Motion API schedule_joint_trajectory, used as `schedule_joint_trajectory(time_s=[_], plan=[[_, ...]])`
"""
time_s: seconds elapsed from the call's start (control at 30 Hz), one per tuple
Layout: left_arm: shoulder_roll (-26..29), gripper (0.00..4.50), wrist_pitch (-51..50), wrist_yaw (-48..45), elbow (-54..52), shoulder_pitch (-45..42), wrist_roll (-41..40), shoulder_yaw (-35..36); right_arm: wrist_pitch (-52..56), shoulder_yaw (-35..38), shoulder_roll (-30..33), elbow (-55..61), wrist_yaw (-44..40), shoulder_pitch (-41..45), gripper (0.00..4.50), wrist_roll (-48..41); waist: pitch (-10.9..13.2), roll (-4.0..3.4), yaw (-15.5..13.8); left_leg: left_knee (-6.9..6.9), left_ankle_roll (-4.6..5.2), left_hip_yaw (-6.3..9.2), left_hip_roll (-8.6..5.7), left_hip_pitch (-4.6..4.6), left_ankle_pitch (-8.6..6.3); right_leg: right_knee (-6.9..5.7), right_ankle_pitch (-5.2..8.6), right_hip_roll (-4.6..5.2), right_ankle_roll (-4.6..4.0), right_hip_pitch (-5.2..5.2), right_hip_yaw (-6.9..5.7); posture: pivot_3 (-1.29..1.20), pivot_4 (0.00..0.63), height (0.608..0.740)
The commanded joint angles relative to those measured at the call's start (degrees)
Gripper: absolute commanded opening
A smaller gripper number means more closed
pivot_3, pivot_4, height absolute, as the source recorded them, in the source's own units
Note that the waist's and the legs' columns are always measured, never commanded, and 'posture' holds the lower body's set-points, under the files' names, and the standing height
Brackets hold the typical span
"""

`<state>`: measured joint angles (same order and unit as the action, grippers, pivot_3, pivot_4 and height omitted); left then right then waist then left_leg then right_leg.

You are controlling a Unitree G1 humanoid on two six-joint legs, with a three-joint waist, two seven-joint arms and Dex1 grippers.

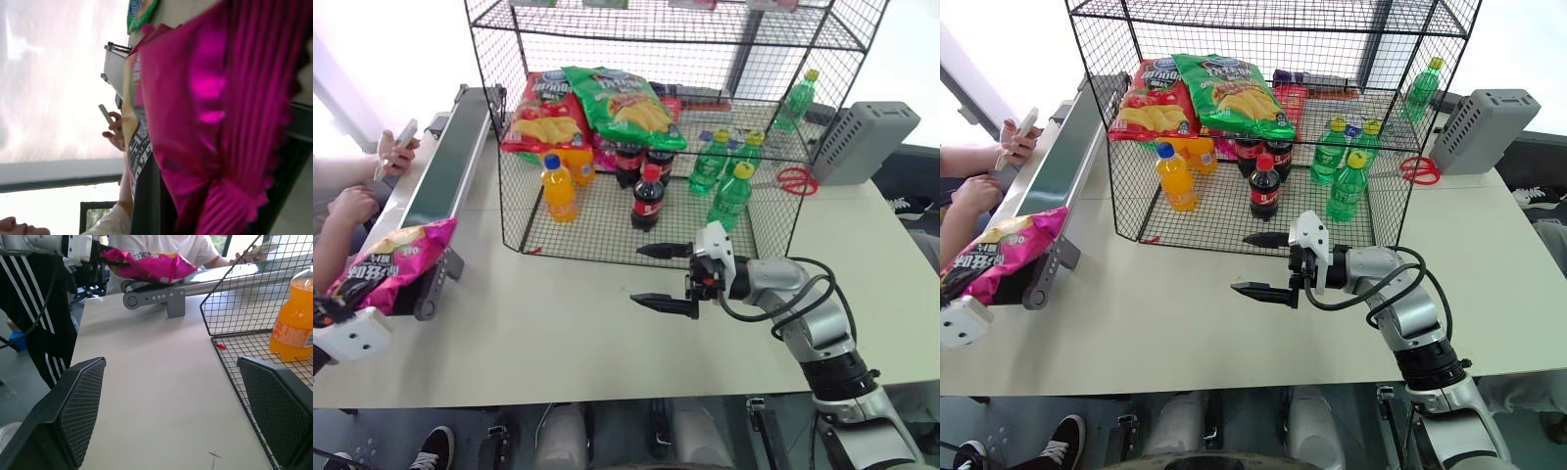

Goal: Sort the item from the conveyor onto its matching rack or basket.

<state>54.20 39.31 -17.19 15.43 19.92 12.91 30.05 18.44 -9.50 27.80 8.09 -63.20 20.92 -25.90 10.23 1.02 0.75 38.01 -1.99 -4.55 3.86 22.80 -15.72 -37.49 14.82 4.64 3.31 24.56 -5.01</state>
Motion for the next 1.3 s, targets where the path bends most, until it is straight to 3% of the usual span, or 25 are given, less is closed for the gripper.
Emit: schedule_joint_trajectory(time_s=[0.03, 0.07, 0.13, 0.27, 0.33, 0.47, 0.53, 0.73, 0.83, 0.97, 1.3], plan=[[-1.11, 0.03, -3.99, -6.18, -3.76, -1.26, -15.08, 2.39, -1.73, 1.55, -0.15, -0.17, 0.21, 1.38, 4.50, 0.05, 0.00, 0.00, 0.01, 0.00, 0.00, 0.00, 0.00, 0.00, 0.00, 0.00, 0.00, 0.00, 0.00, 0.00, 0.00, 0.00, 0.150, 0.740], [-1.43, 0.03, -5.18, -8.43, -4.84, -1.48, -19.10, 2.61, -1.97, 1.61, -0.12, -0.43, 0.23, 1.47, 4.50, 0.14, 0.00, 0.01, 0.02, 0.00, 0.00, 0.00, 0.00, 0.00, 0.00, -0.01, 0.00, 0.01, 0.00, 0.00, 0.00, 0.00, 0.150, 0.740], [-2.17, 0.03, -13.30, -17.80, -11.04, -0.37, -35.44, 3.97, -1.81, 2.23, 0.25, -0.96, -0.16, 1.77, 4.50, -0.35, -0.01, 0.01, 0.04, 0.01, 0.00, 0.01, 0.01, 0.00, 0.00, -0.02, 0.00, 0.01, 0.00, 0.00, 0.00, 0.00, 0.150, 0.740], [-2.01, 0.03, -37.35, -27.83, -24.94, 2.54, -64.59, 10.41, 1.30, 4.66, 1.24, -1.32, -1.08, 2.70, 4.50, -3.47, 0.00, 0.00, 0.14, 0.02, -0.01, 0.05, 0.02, -0.01, 0.00, -0.06, 0.00, 0.01, 0.00, -0.02, 0.02, 0.00, 0.150, 0.740], [-0.94, 0.03, -46.54, -31.07, -29.76, 4.06, -73.94, 13.62, 3.71, 5.75, 1.99, -1.23, -1.73, 3.22, 4.50, -5.43, 0.00, 0.01, 0.13, 0.04, -0.01, 0.07, 0.01, -0.03, 0.01, -0.09, 0.00, -0.01, 0.00, -0.03, 0.02, 0.00, 0.150, 0.740], [0.93, 0.03, -68.16, -37.37, -38.02, 9.43, -97.24, 15.75, 19.16, 7.84, 5.00, 1.93, -3.34, 4.27, 4.50, -16.76, 0.03, -0.04, 0.11, 0.05, -0.01, 0.08, -0.02, -0.09, 0.01, -0.09, 0.00, -0.02, 0.00, -0.10, 0.04, 0.00, 0.150, 0.740], [1.70, 0.03, -74.60, -38.27, -38.75, 9.34, -102.69, 14.72, 23.57, 7.28, 6.40, 3.55, -4.09, 4.30, 4.50, -19.32, 0.04, -0.05, 0.07, 0.04, -0.01, 0.09, -0.03, -0.12, 0.01, -0.10, 0.01, -0.03, -0.01, -0.11, 0.09, 0.00, 0.150, 0.740], [0.40, 0.03, -82.43, -35.75, -38.55, -5.20, -108.35, 2.72, 31.61, 5.27, 8.95, 5.54, -6.16, 5.38, 4.50, -22.57, 0.04, -0.06, -0.19, 0.05, -0.01, 0.16, -0.07, -0.23, 0.01, -0.10, 0.03, -0.14, -0.06, -0.22, 0.11, 0.00, 0.150, 0.740], [-0.96, 0.03, -84.63, -36.48, -36.58, -12.03, -106.17, -2.14, 37.28, 6.54, 8.60, 5.79, -5.62, 6.96, 4.50, -27.30, 0.03, -0.06, -0.10, 0.05, -0.01, 0.15, -0.09, -0.22, 0.01, -0.10, 0.02, -0.16, -0.04, -0.21, 0.15, 0.00, 0.150, 0.740], [-3.73, 0.03, -87.00, -37.01, -35.14, -18.84, -104.78, -7.07, 36.37, 4.65, 8.69, 7.05, -6.30, 6.99, 4.50, -25.72, 0.03, -0.04, -0.11, 0.04, 0.00, 0.15, -0.09, -0.23, 0.01, -0.11, 0.02, -0.19, -0.03, -0.20, 0.17, 0.00, 0.150, 0.740], [-8.26, 0.03, -91.00, -37.76, -31.30, -27.22, -102.76, -10.00, 33.08, 0.50, 1.75, 5.23, -1.31, 8.51, 4.50, -21.00, 0.02, -0.04, -0.11, 0.04, 0.00, 0.14, -0.09, -0.19, 0.01, -0.09, 0.02, -0.19, -0.02, -0.19, 0.19, 0.00, 0.150, 0.740]])
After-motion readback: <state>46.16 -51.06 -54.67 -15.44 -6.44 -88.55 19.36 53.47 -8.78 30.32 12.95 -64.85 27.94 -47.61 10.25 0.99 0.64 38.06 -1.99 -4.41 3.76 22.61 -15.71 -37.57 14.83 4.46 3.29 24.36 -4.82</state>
